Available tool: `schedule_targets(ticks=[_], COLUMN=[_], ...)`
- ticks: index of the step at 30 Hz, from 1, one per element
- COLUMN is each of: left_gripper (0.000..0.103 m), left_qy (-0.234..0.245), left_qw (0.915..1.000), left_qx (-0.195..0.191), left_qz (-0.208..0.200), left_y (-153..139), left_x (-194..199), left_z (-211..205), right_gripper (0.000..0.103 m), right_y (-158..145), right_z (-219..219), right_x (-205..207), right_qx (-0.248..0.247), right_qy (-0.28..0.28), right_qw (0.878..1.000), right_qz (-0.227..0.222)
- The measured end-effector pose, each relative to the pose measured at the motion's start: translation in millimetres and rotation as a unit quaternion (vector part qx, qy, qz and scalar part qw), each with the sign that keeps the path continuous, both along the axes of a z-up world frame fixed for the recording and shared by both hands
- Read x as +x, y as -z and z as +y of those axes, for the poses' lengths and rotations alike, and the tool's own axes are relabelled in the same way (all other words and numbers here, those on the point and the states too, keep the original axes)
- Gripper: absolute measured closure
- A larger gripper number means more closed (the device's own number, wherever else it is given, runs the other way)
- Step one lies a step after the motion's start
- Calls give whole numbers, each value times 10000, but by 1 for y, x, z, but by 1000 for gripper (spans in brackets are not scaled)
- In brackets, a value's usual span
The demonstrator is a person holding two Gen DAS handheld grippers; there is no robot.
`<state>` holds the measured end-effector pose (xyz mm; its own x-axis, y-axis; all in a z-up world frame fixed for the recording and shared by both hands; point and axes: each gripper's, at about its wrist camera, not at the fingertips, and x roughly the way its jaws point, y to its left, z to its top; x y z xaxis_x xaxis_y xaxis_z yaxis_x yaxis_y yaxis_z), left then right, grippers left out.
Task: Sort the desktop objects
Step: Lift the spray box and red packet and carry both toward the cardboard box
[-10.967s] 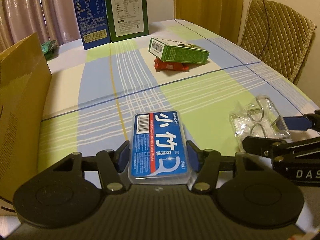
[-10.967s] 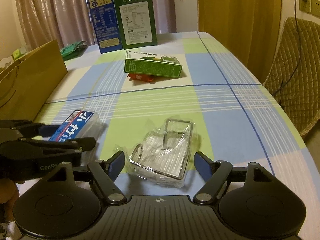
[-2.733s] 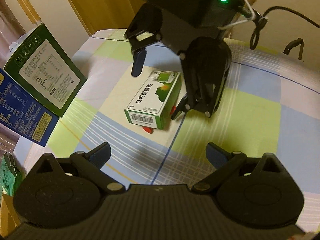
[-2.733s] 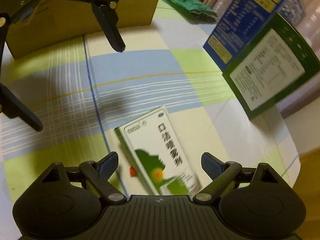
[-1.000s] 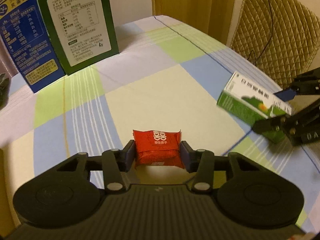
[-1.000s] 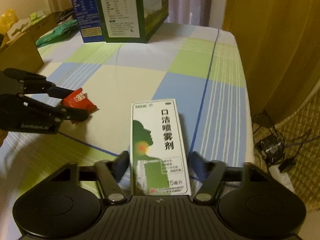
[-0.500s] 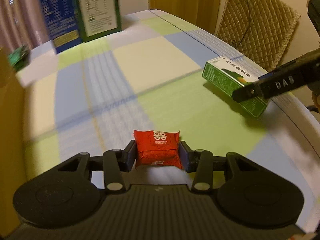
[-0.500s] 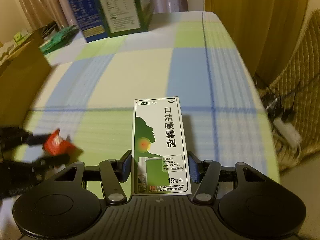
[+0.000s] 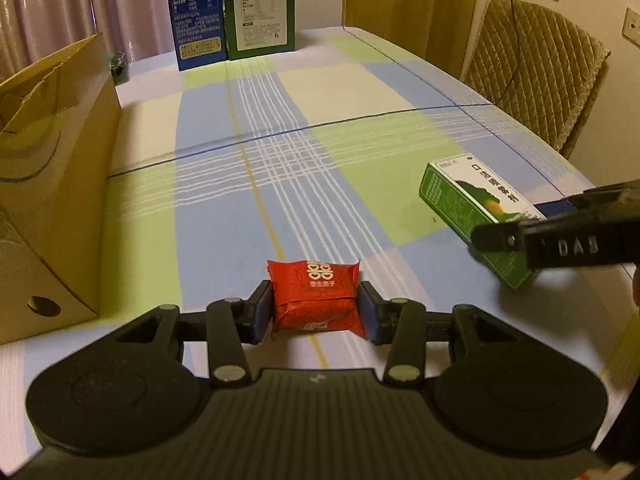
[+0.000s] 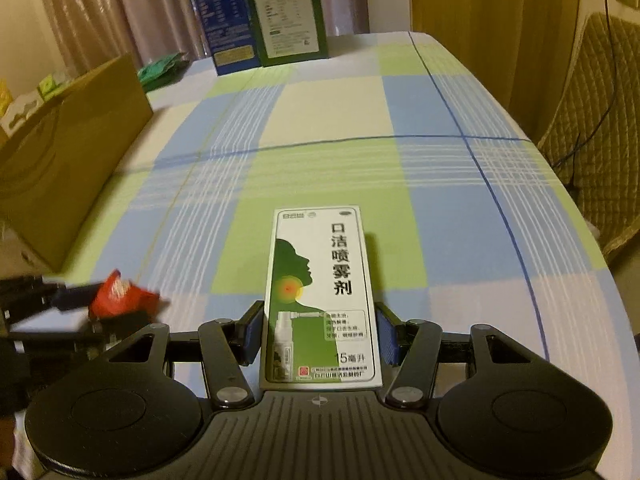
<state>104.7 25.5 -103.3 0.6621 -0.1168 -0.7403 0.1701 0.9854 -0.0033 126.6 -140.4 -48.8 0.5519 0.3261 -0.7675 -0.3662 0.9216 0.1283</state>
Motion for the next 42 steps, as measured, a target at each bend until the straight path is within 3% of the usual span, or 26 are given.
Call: schedule_targets(ticks=[4, 7, 10, 22, 28, 30, 42], left_gripper=[61, 58, 56, 50, 61, 62, 65], left_qy=[-174, -308, -439, -597, -480, -477, -563], left_qw=[9998, 9993, 9988, 9974, 9982, 9983, 9977], left_qx=[-27, -32, -70, 51, 74, 56, -107], left_qz=[-127, -187, -216, -389, -342, -333, -356], left_y=[3, 5, 8, 11, 9, 9, 5], left_x=[-2, -5, -7, -9, -7, -7, -7], left_z=[2, 2, 2, -3, -5, -5, -2], right_gripper=[49, 39, 38, 38, 41, 49, 50], right_y=[7, 10, 10, 16, 17, 17, 10], right_z=[-3, -3, -2, -3, -1, 1, 4], right_x=[-8, -14, -17, -22, -23, -24, -27], right_qx=[-20, -184, -125, -109, -133, -186, -32], right_qy=[-146, -182, -147, 28, -35, -73, 46], right_qw=[9995, 9985, 9981, 9984, 9982, 9978, 9964], right_qz=[-264, -481, -584, -563, -578, -624, -850])
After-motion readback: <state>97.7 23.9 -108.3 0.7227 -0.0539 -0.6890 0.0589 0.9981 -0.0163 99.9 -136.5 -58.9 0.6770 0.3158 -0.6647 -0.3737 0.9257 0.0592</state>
